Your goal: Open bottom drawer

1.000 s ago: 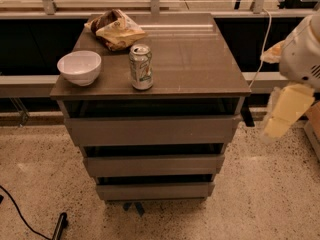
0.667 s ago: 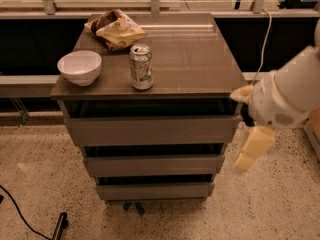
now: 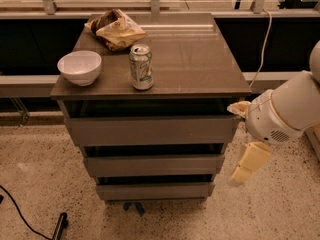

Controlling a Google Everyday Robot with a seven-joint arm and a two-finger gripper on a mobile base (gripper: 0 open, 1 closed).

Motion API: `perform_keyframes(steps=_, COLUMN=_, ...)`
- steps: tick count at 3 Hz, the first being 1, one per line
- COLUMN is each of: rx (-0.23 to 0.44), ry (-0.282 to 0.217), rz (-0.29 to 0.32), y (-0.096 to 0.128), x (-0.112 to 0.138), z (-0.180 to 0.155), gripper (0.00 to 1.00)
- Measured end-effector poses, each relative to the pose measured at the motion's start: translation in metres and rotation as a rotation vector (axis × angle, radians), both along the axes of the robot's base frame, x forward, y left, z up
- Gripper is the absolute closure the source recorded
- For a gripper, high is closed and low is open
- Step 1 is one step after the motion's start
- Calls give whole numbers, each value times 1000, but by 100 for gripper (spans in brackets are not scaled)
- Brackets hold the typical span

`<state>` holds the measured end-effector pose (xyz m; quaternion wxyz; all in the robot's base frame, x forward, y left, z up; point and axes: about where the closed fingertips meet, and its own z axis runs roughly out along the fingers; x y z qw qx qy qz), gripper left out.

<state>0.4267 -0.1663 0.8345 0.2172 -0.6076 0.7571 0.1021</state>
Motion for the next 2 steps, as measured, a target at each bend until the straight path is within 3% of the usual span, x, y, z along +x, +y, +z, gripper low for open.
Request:
perform_keyframes(steps=1, rx=-27, ry=9, rz=-17, y=-7, x=3, z=-28, gripper=0)
perform_keyframes(steps=2, rx=-8, ry=-6, rz=-8, y=-10, x=1, z=-96, gripper=0)
